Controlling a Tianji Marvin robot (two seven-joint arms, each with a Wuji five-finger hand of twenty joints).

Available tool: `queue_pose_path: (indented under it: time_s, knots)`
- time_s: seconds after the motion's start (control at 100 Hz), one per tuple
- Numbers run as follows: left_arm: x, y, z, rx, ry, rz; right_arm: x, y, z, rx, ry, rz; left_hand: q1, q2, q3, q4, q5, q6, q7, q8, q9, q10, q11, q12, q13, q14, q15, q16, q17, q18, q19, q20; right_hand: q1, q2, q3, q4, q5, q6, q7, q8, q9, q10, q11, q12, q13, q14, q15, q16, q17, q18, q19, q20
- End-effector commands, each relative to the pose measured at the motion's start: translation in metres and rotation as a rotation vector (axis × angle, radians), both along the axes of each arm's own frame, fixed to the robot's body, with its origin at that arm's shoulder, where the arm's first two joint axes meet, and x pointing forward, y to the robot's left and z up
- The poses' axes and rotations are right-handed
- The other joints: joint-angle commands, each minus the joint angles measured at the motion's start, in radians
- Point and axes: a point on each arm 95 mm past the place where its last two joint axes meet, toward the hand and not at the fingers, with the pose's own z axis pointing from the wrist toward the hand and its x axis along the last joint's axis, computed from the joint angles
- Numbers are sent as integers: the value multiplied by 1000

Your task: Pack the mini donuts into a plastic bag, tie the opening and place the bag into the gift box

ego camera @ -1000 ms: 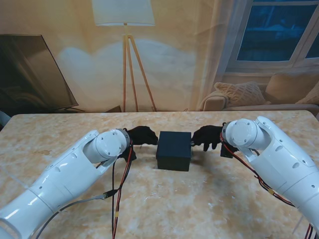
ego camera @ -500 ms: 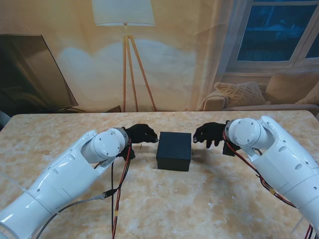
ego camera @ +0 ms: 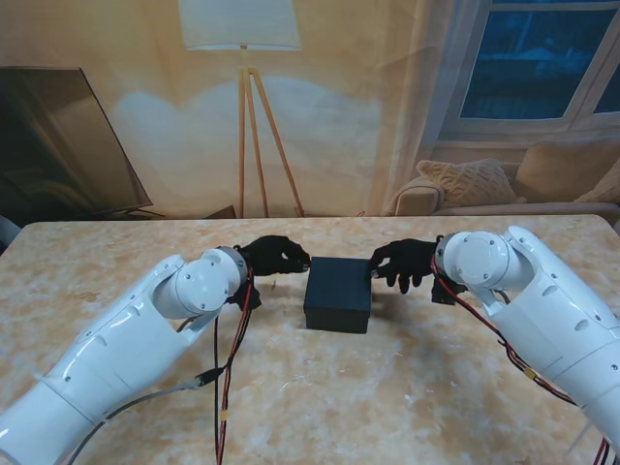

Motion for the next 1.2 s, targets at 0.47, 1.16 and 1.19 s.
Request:
queue_pose_path:
  time_s: [0.47, 1.16, 1.19]
  knots:
    - [6, -13, -13, 29, 94, -37, 1, 9, -21, -33, 87, -35, -10, 16, -19, 13, -23, -8, 20, -29, 34, -19, 36, 70, 23, 0, 57, 76, -2, 23, 27, 63, 44, -2, -17, -22, -3, -5, 12, -53, 55, -42, 12, 13, 24, -19, 40, 21, 17, 6, 35, 13]
    - [-11, 1, 24, -38, -30, -56, -8, -7, 18, 28, -61, 38, -5, 43, -55, 22, -67, -17, 7, -19, -67, -26, -165, -150, -39, -3, -122, -80, -27, 18, -34, 38, 36, -5, -15, -17, 12, 39, 13, -27, 34, -35, -12, -7, 2, -11, -17, -11, -3, 18, 21, 3]
    - [-14, 2, 27, -46, -46, -57, -10, -8, 19, 39, -82, 45, 0, 48, -57, 23, -67, -15, 7, -17, -70, -25, -182, -180, -43, -4, -157, -121, -28, 18, -39, 35, 38, -10, -13, -17, 16, 40, 17, -23, 33, -42, -22, -16, 0, -12, -47, -25, -6, 20, 13, -1]
